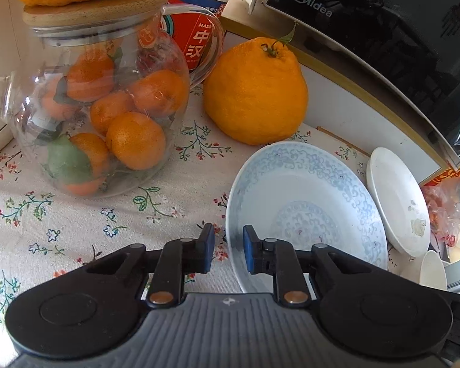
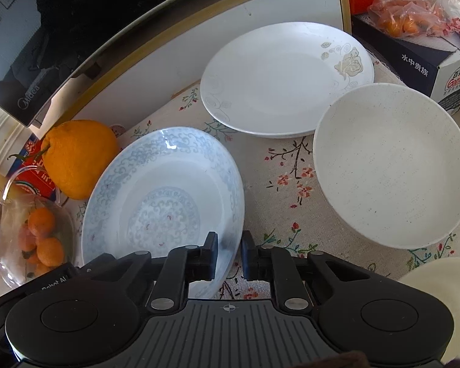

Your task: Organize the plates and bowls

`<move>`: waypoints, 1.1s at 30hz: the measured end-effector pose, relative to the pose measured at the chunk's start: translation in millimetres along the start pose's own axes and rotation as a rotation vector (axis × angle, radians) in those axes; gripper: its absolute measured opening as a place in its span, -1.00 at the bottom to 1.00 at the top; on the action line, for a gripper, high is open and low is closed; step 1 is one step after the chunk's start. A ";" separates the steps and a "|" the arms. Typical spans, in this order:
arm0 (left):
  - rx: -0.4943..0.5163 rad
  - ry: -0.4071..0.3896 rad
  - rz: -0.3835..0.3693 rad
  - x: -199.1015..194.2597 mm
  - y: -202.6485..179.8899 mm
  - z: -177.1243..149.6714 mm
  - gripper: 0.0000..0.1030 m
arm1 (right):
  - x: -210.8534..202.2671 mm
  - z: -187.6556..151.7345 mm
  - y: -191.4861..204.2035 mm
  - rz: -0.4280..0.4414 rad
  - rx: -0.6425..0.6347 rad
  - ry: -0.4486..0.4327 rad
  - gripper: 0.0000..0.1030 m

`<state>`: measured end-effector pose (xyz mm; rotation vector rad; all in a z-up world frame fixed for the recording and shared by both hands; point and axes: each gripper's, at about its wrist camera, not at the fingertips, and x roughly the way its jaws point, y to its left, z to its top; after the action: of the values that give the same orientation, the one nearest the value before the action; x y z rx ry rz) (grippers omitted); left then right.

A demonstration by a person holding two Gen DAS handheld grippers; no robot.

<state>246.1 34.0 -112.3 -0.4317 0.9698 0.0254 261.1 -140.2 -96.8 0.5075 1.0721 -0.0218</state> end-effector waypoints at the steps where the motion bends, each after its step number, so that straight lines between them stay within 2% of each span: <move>1: -0.001 0.004 -0.014 -0.8 0.2 -0.2 -0.80 | -0.4 -0.4 0.7 0.000 -0.002 -0.003 -0.73; 5: -0.010 -0.010 -0.005 -4.8 -1.6 0.2 -0.84 | -5.1 0.4 -1.9 0.029 0.001 -0.011 -0.75; 10: -0.055 -0.018 -0.048 -19.5 2.2 8.6 -0.87 | -18.1 3.6 -2.6 0.083 -0.008 -0.018 -0.74; 33: -0.047 -0.077 -0.086 -80.0 5.4 -4.6 -0.87 | -87.4 -11.1 12.2 0.088 -0.124 -0.122 -0.70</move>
<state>195.5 50.8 -52.3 -0.5124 0.8757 -0.0132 212.2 -144.5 -22.6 0.4355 0.9252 0.0894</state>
